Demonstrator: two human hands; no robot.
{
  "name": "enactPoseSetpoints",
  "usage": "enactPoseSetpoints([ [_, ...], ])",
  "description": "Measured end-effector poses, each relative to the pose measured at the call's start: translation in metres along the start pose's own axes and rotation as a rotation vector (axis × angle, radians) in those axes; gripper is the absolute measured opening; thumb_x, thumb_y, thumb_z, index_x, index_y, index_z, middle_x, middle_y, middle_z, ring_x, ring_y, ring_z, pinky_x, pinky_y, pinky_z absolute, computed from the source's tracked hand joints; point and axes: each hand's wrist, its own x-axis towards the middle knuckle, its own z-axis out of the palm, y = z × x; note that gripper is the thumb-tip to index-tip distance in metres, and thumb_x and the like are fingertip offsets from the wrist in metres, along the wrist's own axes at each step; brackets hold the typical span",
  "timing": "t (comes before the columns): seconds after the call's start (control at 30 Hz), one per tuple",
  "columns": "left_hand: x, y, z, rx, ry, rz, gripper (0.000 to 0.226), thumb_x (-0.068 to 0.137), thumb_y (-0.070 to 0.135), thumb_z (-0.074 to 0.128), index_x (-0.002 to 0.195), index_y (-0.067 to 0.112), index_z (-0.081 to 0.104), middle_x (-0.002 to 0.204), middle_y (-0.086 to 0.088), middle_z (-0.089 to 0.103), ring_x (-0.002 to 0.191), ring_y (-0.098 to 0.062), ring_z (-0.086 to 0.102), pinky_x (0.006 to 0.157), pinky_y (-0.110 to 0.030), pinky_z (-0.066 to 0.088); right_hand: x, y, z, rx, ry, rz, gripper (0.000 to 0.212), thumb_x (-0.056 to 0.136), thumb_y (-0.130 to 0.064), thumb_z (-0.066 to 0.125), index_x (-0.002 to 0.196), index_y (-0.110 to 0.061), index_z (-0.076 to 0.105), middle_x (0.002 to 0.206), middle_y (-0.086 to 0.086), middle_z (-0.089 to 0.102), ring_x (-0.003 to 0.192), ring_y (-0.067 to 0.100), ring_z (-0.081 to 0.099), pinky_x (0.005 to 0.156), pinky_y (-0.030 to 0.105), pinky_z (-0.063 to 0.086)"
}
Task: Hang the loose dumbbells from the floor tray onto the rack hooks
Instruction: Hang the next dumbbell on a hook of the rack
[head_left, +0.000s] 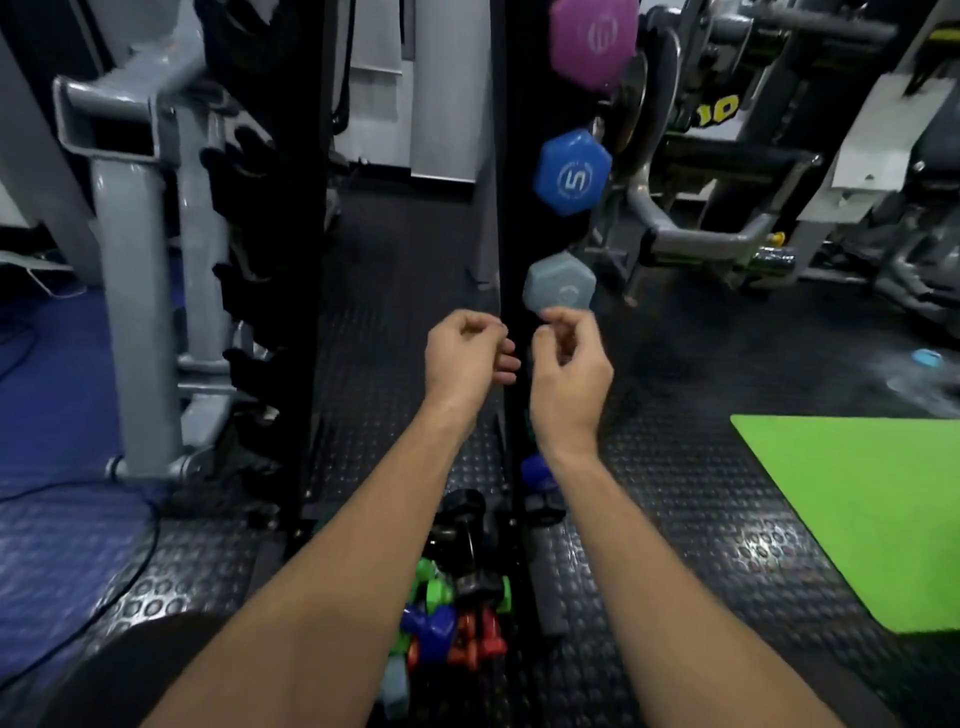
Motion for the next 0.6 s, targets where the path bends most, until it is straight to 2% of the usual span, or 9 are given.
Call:
enactPoseSetpoints([
  [0.1, -0.009, -0.051, -0.013, 0.082, 0.014, -0.067, 0.009, 0.094, 0.006, 0.061, 0.097, 0.005, 0.068, 0.082, -0.019, 0.074, 0.068, -0.025, 0.072, 0.061, -0.038, 0.063, -0.036, 0.05, 0.003, -0.046, -0.141, 0.208, 0.014, 0.097, -0.004, 0.06, 0.104, -0.01, 0.07, 0.085, -0.009, 0.07, 0.075, -0.007, 0.065, 0.067, 0.007, 0.048],
  [0.2, -0.014, -0.103, -0.029, 0.185, 0.01, -0.153, 0.008, 0.094, 0.004, 0.062, 0.094, 0.007, 0.069, 0.08, -0.013, 0.074, 0.063, -0.019, 0.07, 0.054, -0.033, 0.06, -0.064, 0.102, 0.003, -0.137, -0.299, 0.374, 0.013, 0.098, -0.008, 0.061, 0.103, -0.013, 0.071, 0.086, -0.002, 0.075, 0.079, 0.007, 0.072, 0.071, 0.022, 0.058],
  [0.27, -0.016, -0.138, -0.042, 0.248, -0.013, -0.225, 0.007, 0.092, 0.007, 0.064, 0.093, 0.011, 0.07, 0.083, -0.012, 0.074, 0.063, -0.019, 0.07, 0.053, -0.034, 0.059, -0.081, 0.132, 0.002, -0.179, -0.398, 0.456, 0.011, 0.098, -0.012, 0.063, 0.103, -0.017, 0.072, 0.086, -0.002, 0.075, 0.08, 0.009, 0.072, 0.076, 0.027, 0.058],
  [0.37, -0.019, -0.188, -0.063, 0.339, -0.028, -0.331, 0.008, 0.086, 0.018, 0.069, 0.093, 0.019, 0.072, 0.09, -0.006, 0.077, 0.078, -0.024, 0.075, 0.066, -0.04, 0.062, -0.103, 0.174, 0.002, -0.226, -0.553, 0.566, 0.011, 0.095, -0.017, 0.068, 0.104, -0.02, 0.073, 0.093, -0.002, 0.077, 0.089, 0.013, 0.073, 0.088, 0.031, 0.058],
  [0.43, -0.021, -0.218, -0.076, 0.367, -0.007, -0.404, 0.01, 0.082, 0.022, 0.07, 0.091, 0.023, 0.072, 0.092, -0.005, 0.077, 0.082, -0.025, 0.074, 0.072, -0.041, 0.061, -0.116, 0.198, 0.004, -0.262, -0.626, 0.648, 0.008, 0.092, -0.024, 0.072, 0.1, -0.025, 0.074, 0.094, -0.003, 0.078, 0.091, 0.017, 0.073, 0.088, 0.034, 0.058],
  [0.53, -0.028, -0.257, -0.092, 0.378, 0.052, -0.485, 0.006, 0.083, 0.019, 0.071, 0.088, 0.024, 0.071, 0.092, -0.004, 0.076, 0.089, -0.024, 0.072, 0.075, -0.036, 0.057, -0.133, 0.226, 0.007, -0.334, -0.65, 0.713, 0.01, 0.09, -0.029, 0.075, 0.098, -0.024, 0.076, 0.092, -0.005, 0.076, 0.087, 0.014, 0.069, 0.073, 0.024, 0.05],
  [0.6, -0.03, -0.278, -0.099, 0.359, 0.089, -0.525, 0.005, 0.087, 0.016, 0.07, 0.09, 0.02, 0.071, 0.093, -0.005, 0.074, 0.089, -0.025, 0.069, 0.07, -0.031, 0.052, -0.141, 0.237, 0.01, -0.392, -0.68, 0.704, 0.014, 0.09, -0.03, 0.074, 0.102, -0.022, 0.076, 0.092, -0.007, 0.074, 0.087, 0.011, 0.066, 0.068, 0.017, 0.044],
])
